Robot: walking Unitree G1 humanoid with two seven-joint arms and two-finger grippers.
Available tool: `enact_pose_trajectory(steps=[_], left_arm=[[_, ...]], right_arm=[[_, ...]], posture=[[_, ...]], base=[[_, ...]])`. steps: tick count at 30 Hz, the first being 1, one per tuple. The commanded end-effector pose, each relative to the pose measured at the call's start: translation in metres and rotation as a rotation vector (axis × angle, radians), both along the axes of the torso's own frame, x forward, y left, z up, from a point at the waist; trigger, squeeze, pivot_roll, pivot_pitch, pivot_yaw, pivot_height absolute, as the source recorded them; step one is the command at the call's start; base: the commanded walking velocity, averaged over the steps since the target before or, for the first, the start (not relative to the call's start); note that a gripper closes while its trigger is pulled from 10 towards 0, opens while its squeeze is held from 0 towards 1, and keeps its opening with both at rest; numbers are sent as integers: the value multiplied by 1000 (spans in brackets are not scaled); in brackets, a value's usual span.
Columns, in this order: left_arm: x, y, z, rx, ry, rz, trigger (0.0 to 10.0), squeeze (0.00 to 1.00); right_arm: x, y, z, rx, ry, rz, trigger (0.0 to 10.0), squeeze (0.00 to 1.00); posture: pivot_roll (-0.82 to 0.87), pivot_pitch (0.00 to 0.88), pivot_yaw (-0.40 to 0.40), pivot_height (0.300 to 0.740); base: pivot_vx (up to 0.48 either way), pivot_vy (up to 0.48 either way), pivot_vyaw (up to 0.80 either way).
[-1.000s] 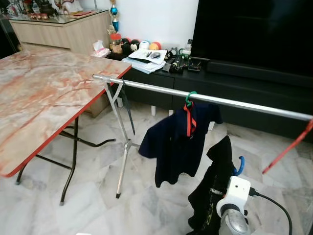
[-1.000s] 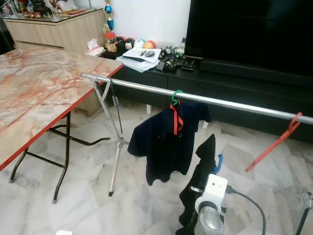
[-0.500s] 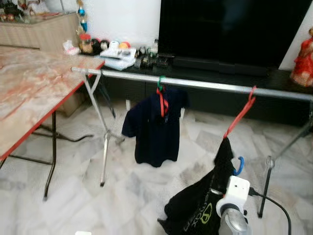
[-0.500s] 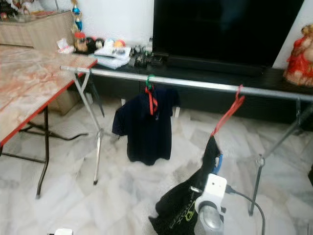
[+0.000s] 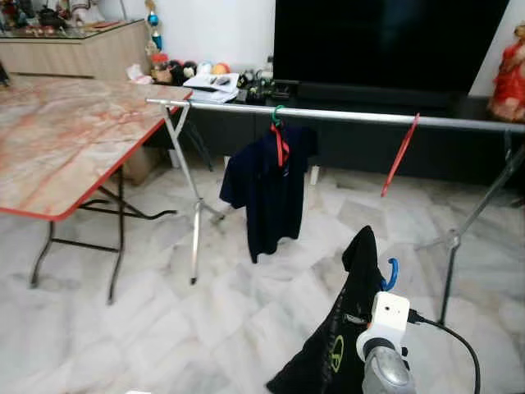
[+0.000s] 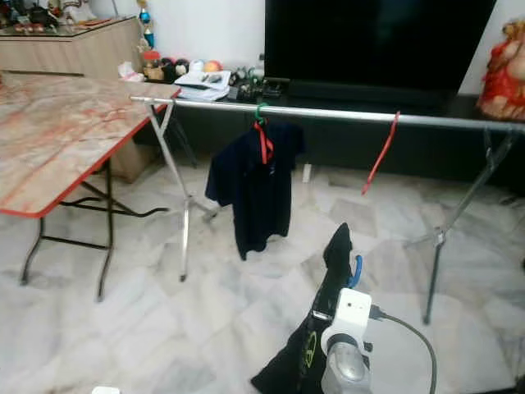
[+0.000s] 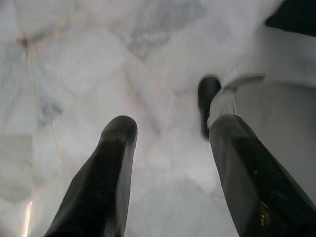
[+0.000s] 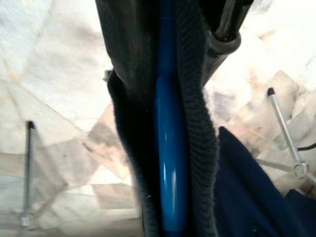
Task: Hang hanger
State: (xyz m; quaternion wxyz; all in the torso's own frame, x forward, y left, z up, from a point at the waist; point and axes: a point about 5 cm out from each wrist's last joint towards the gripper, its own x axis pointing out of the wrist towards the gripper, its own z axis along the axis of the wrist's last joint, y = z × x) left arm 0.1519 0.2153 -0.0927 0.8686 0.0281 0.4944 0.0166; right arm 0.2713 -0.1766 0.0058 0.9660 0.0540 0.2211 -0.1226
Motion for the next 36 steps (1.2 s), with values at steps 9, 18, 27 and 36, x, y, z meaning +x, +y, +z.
enact_pose_trajectory(steps=[9,18,27,36], left_arm=[[5,4,3,18,-12,-7,10000,0],[6,4,3,15,-25,1,10000,0],[17,3,10,85,-92,-155,10000,0],[78,13,63,209,-486,-395,10000,0]], right_arm=[[4,-3,2,-37,21,28,10000,0],[9,-5,1,-54,58,48,10000,0],[18,-8,-1,-218,155,331,10000,0],[35,-17,11,-318,164,477,10000,0]], posture=[[122,6,10,740],[123,5,12,740],[126,12,13,740],[143,21,3,740]], base=[[0,0,0],[0,0,0],[0,0,0],[0,0,0]])
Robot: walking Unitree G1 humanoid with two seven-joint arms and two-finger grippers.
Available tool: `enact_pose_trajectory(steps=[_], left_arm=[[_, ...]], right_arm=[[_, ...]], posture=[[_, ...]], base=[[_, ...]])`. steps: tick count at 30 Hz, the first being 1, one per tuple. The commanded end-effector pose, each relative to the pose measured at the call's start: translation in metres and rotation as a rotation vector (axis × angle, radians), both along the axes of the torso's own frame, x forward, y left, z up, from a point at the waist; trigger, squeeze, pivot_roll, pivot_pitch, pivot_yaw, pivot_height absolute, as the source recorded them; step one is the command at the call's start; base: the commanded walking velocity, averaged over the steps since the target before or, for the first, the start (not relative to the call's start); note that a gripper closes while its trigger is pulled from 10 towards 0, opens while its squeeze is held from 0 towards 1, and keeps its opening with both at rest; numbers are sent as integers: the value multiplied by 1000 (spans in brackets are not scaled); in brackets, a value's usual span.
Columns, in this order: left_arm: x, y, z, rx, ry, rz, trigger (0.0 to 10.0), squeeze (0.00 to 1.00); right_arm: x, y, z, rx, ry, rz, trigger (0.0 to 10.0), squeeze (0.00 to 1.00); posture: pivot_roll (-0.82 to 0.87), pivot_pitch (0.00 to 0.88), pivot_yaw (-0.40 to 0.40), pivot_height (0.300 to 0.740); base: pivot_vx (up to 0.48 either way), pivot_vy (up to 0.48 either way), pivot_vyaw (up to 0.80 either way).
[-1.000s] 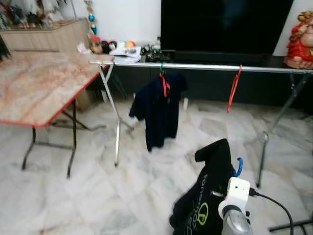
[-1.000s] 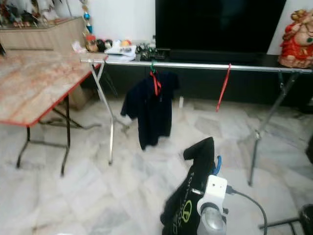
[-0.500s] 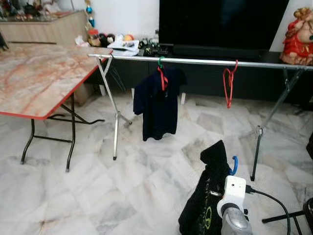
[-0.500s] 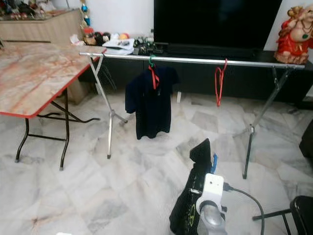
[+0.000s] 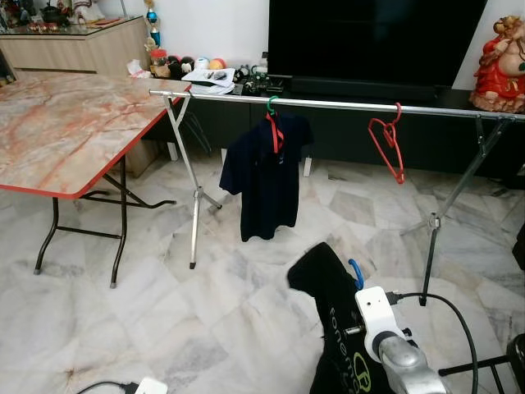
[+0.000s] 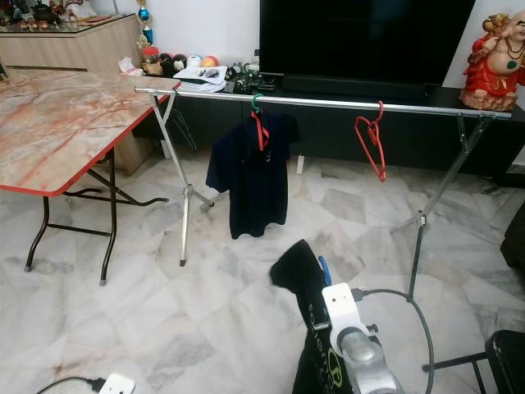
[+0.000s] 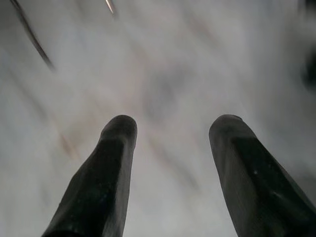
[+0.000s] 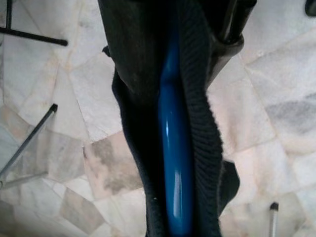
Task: Hang hanger
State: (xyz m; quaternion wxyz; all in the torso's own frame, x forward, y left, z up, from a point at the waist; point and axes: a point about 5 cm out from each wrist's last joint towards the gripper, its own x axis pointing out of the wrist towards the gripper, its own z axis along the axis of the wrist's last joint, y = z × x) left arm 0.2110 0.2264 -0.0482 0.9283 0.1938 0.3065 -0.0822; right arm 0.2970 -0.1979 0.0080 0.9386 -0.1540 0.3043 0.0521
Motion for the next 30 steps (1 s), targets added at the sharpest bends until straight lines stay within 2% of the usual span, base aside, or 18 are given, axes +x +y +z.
enact_pose_trajectory(steps=[1,3,4,5,6,7,8,11,14,22,30], left_arm=[[19,2,18,6,-105,-55,10000,0],[28,-1,27,22,-151,-107,10000,0],[37,-5,36,16,-190,-147,10000,0],[51,-14,52,5,-243,-255,10000,0],[55,-17,57,3,-251,-291,10000,0],[58,-23,62,23,-239,-410,10000,0],[59,-26,64,41,-231,-471,10000,0],[63,-29,73,65,-213,-594,10000,0],[68,-30,80,88,-197,-665,10000,0],[70,-35,85,66,-151,-709,10000,0],[68,-38,85,39,-146,-696,10000,0]], right_arm=[[9,4,9,2,-35,51,10000,0],[12,8,11,-11,-33,114,10000,0],[13,10,13,-18,-29,161,10000,0],[16,14,17,-34,-20,252,10000,0],[17,14,18,-38,-17,277,10000,0],[20,16,22,-46,-12,334,10000,0],[21,17,24,-53,-11,373,10000,0],[26,21,34,-62,-11,500,10000,0],[28,20,43,-82,-11,595,10000,0],[25,16,49,-57,-7,670,10000,0],[18,16,46,-23,12,708,10000,0]], posture=[[143,21,3,740],[142,26,5,740],[143,29,5,740],[144,30,4,740],[144,30,4,740],[146,29,3,740],[146,30,2,740],[144,33,5,740],[140,36,5,740],[130,44,4,740],[129,47,2,740]], base=[[0,0,0],[0,0,0],[0,0,0],[0,0,0],[0,0,0],[0,0,0],[0,0,0],[0,0,0],[0,0,0],[0,0,0],[0,0,0]])
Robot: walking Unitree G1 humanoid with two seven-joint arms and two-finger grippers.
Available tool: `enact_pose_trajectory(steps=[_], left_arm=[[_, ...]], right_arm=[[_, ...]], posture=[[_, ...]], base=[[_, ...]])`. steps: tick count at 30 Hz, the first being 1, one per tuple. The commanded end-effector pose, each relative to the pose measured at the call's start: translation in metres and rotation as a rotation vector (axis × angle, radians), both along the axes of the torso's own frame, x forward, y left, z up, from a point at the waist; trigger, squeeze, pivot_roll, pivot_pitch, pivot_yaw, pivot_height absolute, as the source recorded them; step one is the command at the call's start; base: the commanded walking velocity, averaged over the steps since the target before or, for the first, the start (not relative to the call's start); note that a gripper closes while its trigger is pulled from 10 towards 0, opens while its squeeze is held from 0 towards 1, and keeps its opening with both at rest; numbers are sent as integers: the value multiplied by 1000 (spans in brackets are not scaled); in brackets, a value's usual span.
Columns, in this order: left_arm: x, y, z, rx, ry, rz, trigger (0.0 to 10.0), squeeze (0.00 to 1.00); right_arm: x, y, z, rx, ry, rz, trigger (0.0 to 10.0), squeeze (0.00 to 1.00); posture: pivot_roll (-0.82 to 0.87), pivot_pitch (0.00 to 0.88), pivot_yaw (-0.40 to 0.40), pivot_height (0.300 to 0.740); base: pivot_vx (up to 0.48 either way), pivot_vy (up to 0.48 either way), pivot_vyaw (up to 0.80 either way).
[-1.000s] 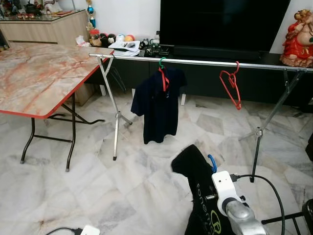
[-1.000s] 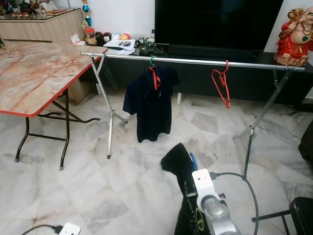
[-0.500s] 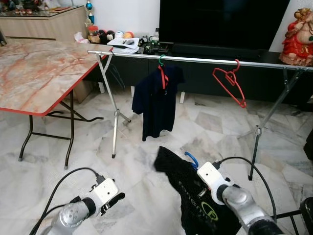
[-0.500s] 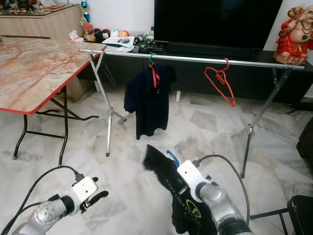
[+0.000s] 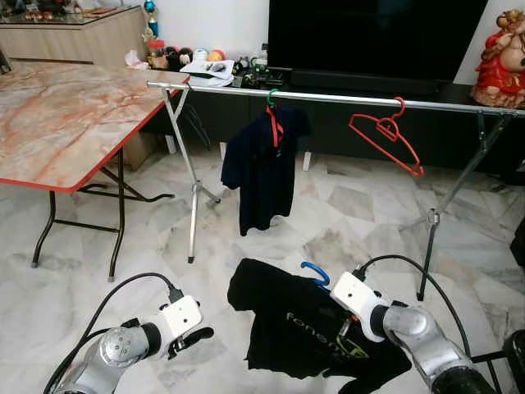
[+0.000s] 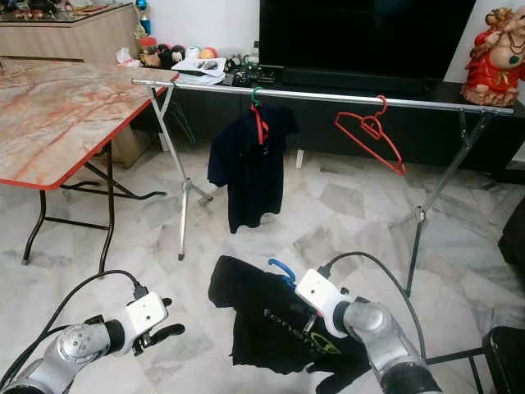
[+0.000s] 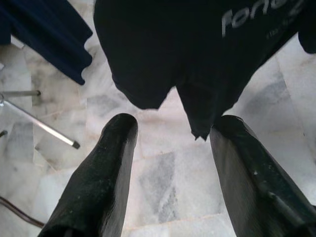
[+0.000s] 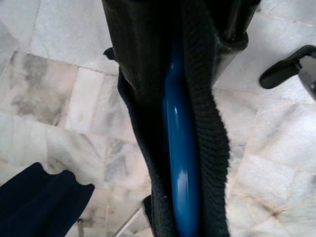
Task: Hang hanger
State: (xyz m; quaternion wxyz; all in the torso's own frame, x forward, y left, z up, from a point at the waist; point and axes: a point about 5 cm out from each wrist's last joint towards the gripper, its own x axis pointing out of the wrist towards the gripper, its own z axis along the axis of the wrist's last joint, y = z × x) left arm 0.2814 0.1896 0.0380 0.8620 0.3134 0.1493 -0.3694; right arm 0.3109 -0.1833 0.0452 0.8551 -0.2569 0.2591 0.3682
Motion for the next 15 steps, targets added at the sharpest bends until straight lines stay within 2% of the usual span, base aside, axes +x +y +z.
enact_pose_trajectory(steps=[1,15], left_arm=[[-2,-1,-1,-2,23,-5,10000,0],[-2,1,4,-18,48,-7,10000,0]], right_arm=[[3,1,9,15,-36,16,10000,0],[1,5,11,65,-15,48,10000,0]], posture=[[129,47,2,740],[137,31,2,740]], base=[[0,0,0],[0,0,0]])
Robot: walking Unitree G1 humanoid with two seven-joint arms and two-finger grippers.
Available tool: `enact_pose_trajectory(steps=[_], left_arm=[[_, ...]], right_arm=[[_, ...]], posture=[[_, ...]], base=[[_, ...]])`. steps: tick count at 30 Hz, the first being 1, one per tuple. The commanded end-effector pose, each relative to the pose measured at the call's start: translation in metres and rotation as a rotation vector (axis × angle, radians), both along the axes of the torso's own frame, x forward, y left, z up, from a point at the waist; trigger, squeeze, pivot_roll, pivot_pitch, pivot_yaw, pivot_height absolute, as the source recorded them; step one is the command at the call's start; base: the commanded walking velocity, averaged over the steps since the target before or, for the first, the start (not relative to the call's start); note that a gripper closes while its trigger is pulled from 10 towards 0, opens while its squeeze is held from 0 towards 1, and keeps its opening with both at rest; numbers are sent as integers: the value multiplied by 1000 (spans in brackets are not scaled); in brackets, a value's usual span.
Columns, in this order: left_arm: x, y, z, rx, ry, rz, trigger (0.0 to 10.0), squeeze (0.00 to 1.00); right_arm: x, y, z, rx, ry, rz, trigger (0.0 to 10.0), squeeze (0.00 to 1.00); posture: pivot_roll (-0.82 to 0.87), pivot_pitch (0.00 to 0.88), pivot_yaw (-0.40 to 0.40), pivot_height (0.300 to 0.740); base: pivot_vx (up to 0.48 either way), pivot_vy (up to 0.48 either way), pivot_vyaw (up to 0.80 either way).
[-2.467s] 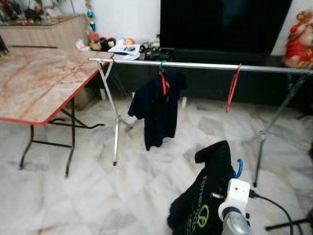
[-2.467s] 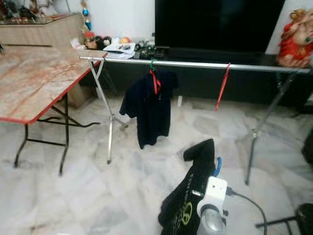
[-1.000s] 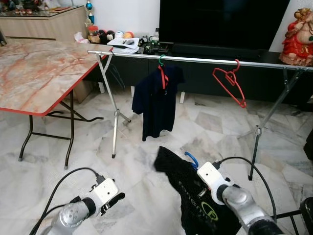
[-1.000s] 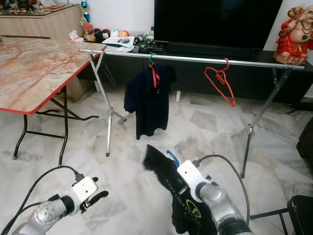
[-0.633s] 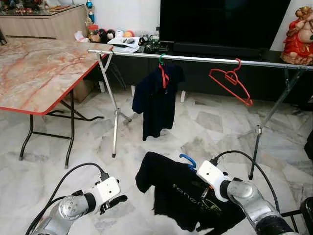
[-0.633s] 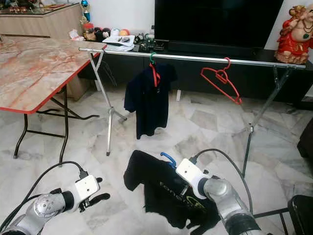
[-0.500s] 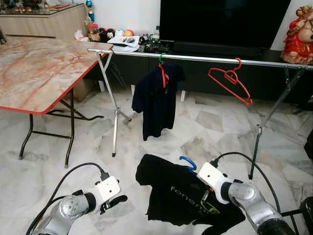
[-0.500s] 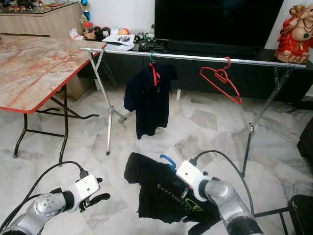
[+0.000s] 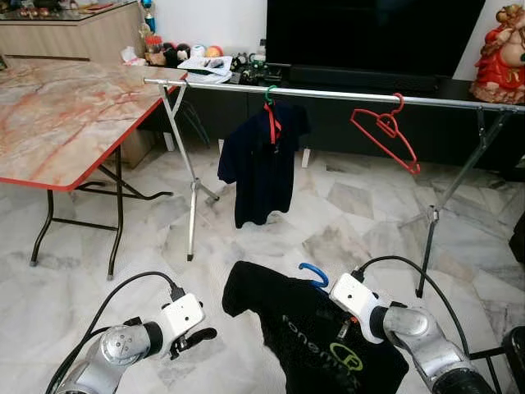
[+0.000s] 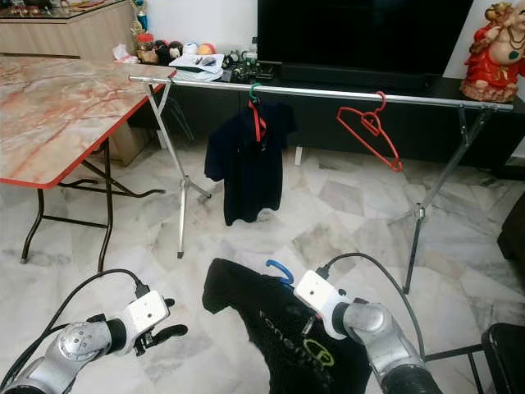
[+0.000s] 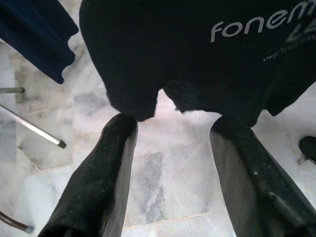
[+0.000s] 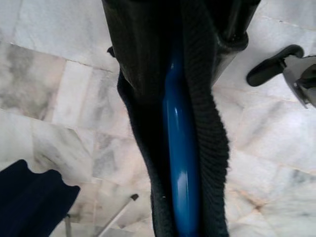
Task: Hang hanger
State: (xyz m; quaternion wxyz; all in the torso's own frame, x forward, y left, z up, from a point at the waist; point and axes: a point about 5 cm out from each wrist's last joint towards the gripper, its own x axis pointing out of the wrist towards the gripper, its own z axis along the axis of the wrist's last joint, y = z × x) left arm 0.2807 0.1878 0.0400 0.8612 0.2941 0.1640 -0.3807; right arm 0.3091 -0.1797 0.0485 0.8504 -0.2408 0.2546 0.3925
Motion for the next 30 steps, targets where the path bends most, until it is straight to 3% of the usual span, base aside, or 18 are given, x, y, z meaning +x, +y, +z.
enact_pose_trajectory(steps=[1,11,30], left_arm=[[-1,3,3,5,3,-2,10000,0],[5,-5,7,-18,17,-26,10000,0],[13,-12,11,-15,-3,-43,10000,0]], right_arm=[[2,1,8,26,-32,15,10000,0],[-16,-5,25,87,-19,202,10000,0],[-34,-12,49,138,20,360,10000,0]], posture=[[137,31,2,740],[116,29,5,740],[102,26,5,740]], base=[[0,0,0],[0,0,0],[0,0,0]])
